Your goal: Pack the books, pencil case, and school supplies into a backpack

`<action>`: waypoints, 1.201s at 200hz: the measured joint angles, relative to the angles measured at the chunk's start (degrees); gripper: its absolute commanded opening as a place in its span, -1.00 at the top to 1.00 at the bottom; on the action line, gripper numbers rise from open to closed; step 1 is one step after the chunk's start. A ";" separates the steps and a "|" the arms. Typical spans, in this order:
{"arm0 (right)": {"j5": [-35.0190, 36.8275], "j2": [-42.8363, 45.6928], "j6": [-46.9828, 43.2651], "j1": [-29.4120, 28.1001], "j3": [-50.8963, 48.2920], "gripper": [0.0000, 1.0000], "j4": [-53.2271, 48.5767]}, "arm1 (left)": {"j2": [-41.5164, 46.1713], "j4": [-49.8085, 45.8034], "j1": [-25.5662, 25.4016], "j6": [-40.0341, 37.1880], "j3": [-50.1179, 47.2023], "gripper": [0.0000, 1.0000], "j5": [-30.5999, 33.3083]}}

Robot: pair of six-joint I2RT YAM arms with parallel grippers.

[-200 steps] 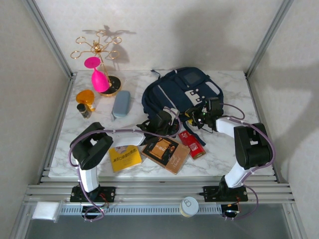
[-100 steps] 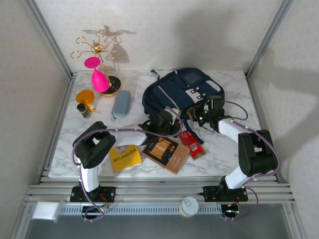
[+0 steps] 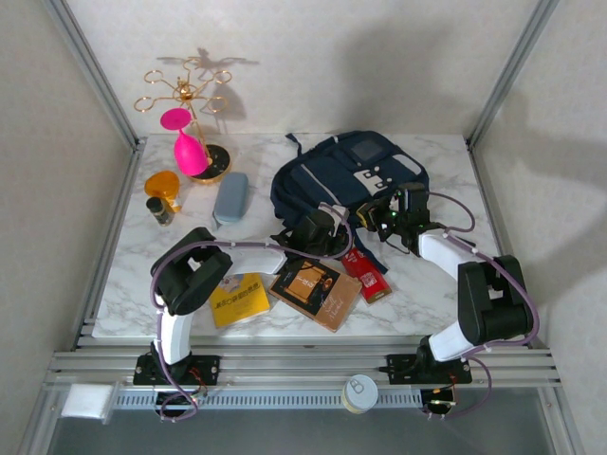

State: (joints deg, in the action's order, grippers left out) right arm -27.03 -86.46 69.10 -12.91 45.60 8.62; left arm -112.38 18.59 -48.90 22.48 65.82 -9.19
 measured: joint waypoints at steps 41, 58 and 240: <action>0.00 0.02 -0.07 0.00 0.02 1.00 0.17 | 0.00 0.92 0.00 -0.31 0.57 0.70 1.86; -0.02 0.15 -0.07 0.00 0.02 1.00 0.17 | 0.00 1.33 0.00 -0.63 0.57 0.91 2.47; -5.88 -5.57 -14.69 5.92 16.96 0.94 -17.77 | 14.97 -7.04 3.65 -5.84 -8.66 1.00 -2.54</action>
State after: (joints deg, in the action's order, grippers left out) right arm -32.91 -92.03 54.41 -6.98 62.57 -9.15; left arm -97.41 11.55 -45.25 16.64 57.17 -11.73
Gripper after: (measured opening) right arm 0.074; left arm 0.038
